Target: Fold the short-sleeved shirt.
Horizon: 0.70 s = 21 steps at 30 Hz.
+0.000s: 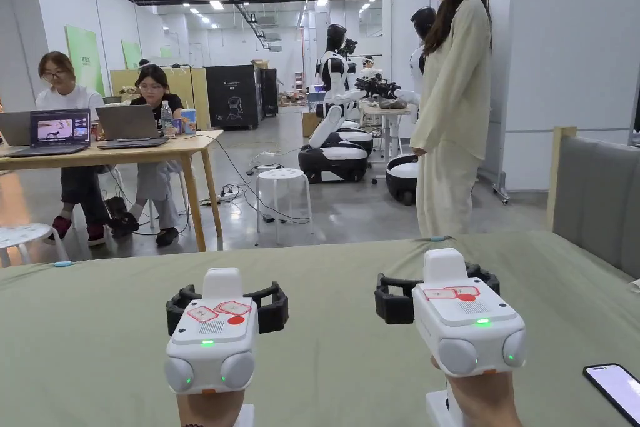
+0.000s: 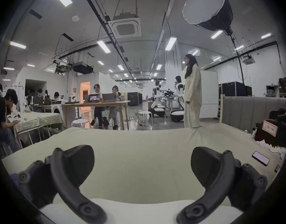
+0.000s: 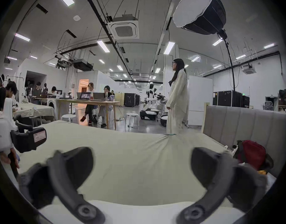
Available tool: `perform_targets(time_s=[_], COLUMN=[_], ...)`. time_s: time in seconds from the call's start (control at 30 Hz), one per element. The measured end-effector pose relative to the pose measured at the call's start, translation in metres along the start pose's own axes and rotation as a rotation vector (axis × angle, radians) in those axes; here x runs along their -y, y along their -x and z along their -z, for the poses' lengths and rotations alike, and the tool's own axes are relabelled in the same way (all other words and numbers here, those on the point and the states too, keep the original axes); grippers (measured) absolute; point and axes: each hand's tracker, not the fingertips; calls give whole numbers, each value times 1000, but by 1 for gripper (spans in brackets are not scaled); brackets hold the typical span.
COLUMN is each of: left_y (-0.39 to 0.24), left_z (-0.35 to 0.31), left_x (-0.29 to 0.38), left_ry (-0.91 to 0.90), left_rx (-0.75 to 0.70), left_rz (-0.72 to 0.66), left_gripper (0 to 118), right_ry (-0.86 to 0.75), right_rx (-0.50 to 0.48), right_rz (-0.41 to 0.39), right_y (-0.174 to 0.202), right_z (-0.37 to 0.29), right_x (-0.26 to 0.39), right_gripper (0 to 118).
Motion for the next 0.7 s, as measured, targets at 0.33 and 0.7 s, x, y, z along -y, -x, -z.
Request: perform_targets(time_s=[0.33, 0.7], left_y=[4, 6], left_z=[3, 6], left_x=[1, 6], left_ry=[16, 43], left_rx=[10, 16], left_rz=[-5, 19], left_gripper=[118, 118], right_ry=[3, 21], right_rx=[1, 7], right_rz=[18, 8], right_y=[-1, 0], right_z=[0, 2], right_x=[4, 7], right_gripper=[118, 118])
